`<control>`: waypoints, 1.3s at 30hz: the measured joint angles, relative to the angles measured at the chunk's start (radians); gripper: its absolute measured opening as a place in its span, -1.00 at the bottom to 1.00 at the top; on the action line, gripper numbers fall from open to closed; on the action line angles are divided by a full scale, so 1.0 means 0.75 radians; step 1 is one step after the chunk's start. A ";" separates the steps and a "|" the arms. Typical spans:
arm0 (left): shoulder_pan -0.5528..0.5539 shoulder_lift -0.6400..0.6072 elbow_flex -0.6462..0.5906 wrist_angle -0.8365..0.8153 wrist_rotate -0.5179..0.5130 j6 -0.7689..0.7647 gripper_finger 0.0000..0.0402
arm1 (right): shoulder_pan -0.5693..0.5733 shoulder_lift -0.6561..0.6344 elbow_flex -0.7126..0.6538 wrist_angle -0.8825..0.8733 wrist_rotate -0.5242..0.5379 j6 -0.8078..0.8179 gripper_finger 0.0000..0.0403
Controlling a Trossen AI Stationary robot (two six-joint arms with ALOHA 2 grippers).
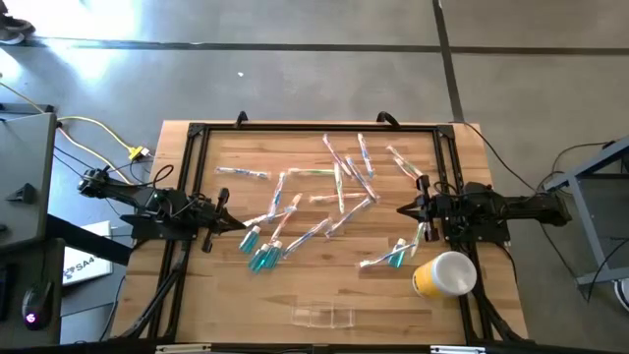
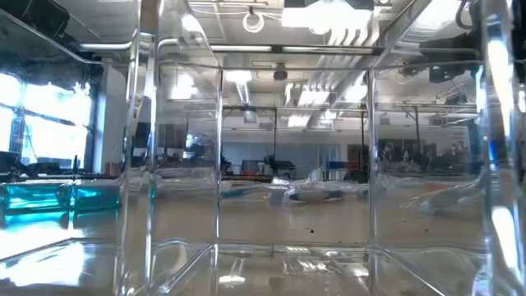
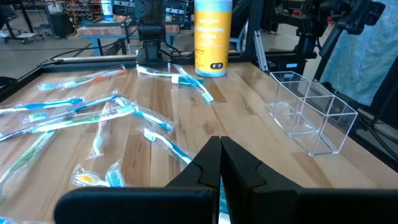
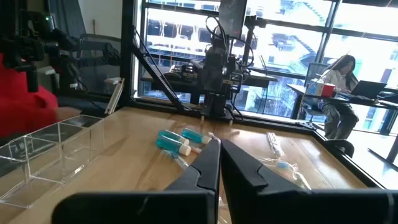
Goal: Pick & Place toothbrushing station
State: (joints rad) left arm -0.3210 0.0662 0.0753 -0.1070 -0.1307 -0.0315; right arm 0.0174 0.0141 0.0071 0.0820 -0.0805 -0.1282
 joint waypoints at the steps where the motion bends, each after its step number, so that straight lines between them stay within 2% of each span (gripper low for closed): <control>1: -0.001 0.001 0.000 0.000 0.000 0.000 -1.00 | 0.000 0.000 0.000 0.000 0.000 0.000 -0.96; 32: 0.000 0.000 0.000 0.000 0.000 0.000 -1.00 | 0.000 0.000 0.000 0.001 0.001 0.001 -0.96; 39: 0.000 0.001 -0.001 0.014 -0.002 0.051 -1.00 | 0.000 0.000 0.000 0.026 0.202 0.027 -0.96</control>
State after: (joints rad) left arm -0.3211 0.0666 0.0746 -0.0966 -0.1318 0.0065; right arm 0.0174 0.0139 0.0071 0.1016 0.0712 -0.1081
